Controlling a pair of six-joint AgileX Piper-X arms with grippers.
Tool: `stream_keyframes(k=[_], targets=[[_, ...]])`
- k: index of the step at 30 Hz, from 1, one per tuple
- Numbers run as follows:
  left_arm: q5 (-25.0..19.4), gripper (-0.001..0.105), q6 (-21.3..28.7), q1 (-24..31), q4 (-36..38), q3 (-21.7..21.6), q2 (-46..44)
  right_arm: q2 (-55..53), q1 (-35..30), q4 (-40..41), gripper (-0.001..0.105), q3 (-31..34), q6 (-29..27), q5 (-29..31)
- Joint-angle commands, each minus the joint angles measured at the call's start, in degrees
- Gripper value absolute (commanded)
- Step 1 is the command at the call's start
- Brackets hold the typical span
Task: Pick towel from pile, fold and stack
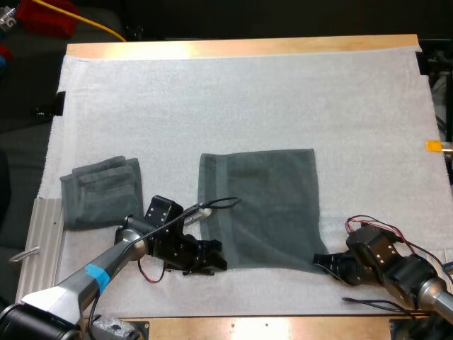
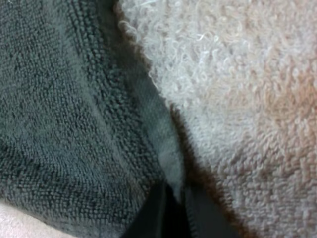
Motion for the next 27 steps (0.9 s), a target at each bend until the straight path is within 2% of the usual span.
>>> stream_keyframes(k=[1,3,5,8,11,15,22,27], targets=[[-3.21,0.024,-0.46,-0.73,-0.55,0.77,0.89,-0.18,0.03,1.87,0.001,-0.14,-0.39,0.2],[-4.99,0.009,-0.01,-0.73,0.24,0.77,0.89,-0.18,0.03,1.87,0.001,-0.14,-0.39,0.2],[-6.03,0.001,1.06,-0.73,0.73,0.77,0.87,-0.18,0.03,1.87,0.001,-0.14,-0.42,0.2],[-8.54,0.0,2.99,-0.73,2.3,0.77,0.74,-0.18,0.03,1.87,0.001,-0.14,-0.88,0.15],[-8.34,0.0,5.95,-0.73,3.79,0.77,0.57,-0.18,0.03,1.87,0.001,-0.14,-1.16,-0.81],[-8.49,0.0,8.78,-0.73,6.0,0.77,-1.5,-0.67,0.03,1.87,0.001,-0.35,-4.32,-0.87],[-8.49,0.0,9.18,-0.73,7.89,0.77,-9.53,-3.02,0.03,2.2,0.001,-3.71,-6.84,0.7],[-8.35,0.0,10.03,-0.73,11.06,0.1,-14.94,-3.28,0.18,7.9,0.001,-8.19,-10.34,1.6]])
